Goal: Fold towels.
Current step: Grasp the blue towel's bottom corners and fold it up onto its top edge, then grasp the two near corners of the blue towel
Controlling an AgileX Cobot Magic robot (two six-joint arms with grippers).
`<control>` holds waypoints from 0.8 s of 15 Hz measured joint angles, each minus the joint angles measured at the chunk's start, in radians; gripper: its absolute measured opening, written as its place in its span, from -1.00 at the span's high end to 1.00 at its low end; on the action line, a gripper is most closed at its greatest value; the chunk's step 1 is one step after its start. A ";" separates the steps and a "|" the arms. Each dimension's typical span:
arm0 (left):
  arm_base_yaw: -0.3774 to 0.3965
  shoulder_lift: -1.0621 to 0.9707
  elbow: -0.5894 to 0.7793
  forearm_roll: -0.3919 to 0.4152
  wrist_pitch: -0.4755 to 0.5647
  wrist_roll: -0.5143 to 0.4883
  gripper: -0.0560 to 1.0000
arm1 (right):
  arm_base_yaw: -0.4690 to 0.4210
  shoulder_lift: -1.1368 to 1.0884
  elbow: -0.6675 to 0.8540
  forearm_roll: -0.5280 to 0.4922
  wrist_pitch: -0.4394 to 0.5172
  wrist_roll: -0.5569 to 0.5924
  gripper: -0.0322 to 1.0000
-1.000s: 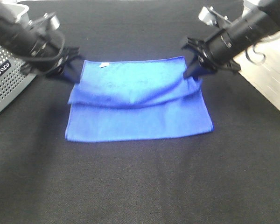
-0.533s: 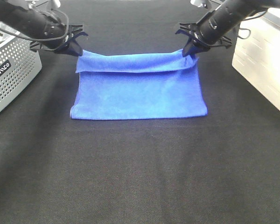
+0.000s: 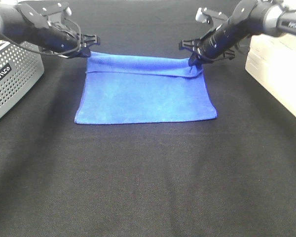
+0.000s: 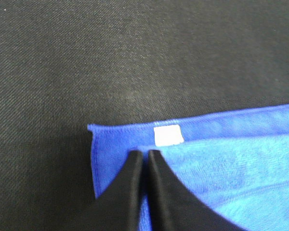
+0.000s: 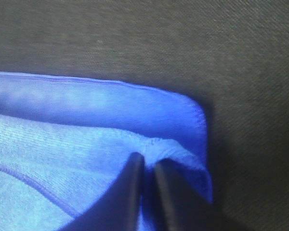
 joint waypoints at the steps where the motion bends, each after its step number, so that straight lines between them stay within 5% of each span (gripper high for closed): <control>1: -0.001 0.018 -0.014 0.000 -0.009 0.002 0.59 | 0.000 0.003 0.000 -0.010 -0.011 0.000 0.43; 3: -0.001 0.027 -0.023 0.003 -0.006 0.003 -0.11 | -0.001 0.001 -0.003 -0.020 -0.008 0.000 -0.29; 5: -0.001 0.014 -0.025 0.031 0.033 0.003 -0.44 | -0.001 -0.012 -0.003 -0.023 0.075 0.000 -0.47; 9: 0.001 -0.048 -0.030 0.141 0.287 -0.013 -0.49 | -0.001 -0.079 -0.003 -0.028 0.302 0.001 -0.52; 12: 0.001 -0.050 -0.030 0.147 0.495 -0.083 -0.48 | -0.001 -0.098 -0.003 -0.029 0.468 0.046 -0.52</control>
